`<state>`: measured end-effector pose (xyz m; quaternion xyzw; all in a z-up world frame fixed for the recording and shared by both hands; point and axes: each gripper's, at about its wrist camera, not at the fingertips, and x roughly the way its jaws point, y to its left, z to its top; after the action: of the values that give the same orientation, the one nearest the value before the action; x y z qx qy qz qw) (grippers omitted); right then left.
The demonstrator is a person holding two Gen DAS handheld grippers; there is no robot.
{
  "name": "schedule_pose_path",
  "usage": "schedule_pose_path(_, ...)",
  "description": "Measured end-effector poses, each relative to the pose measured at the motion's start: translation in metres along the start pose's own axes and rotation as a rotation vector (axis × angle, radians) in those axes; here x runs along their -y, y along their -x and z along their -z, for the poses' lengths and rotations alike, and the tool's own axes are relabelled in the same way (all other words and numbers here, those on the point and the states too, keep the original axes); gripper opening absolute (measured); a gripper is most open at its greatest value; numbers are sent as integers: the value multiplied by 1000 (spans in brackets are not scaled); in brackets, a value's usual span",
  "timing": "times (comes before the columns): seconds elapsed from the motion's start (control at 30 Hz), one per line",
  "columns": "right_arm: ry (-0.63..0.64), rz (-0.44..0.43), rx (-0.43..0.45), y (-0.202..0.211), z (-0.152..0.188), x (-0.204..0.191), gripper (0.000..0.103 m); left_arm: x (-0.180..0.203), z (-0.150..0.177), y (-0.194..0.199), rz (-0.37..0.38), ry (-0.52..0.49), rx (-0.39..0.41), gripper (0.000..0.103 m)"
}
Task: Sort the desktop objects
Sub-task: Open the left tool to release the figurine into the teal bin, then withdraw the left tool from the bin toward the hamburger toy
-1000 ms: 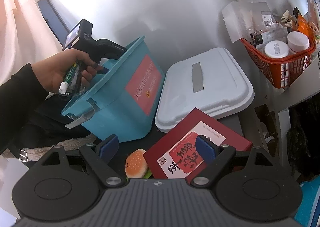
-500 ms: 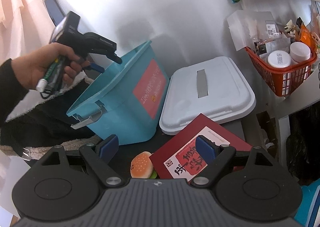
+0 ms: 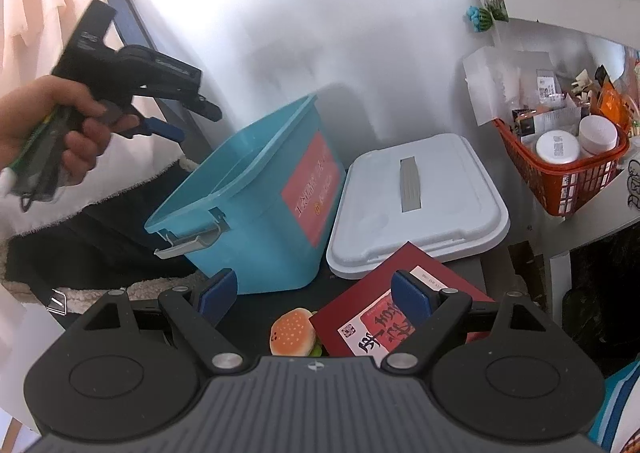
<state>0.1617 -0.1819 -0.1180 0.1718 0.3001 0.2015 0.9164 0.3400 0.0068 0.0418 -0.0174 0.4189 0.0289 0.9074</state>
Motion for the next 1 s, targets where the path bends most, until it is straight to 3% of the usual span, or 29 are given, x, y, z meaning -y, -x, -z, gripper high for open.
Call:
schedule_pose_path(0.77,18,58,9,14,3,-13,88,-5,45,87,118,-1,104,64)
schedule_pose_path(1.0,47,63,5,18,5,-23,88,-2,62,91,163,-21,84,64)
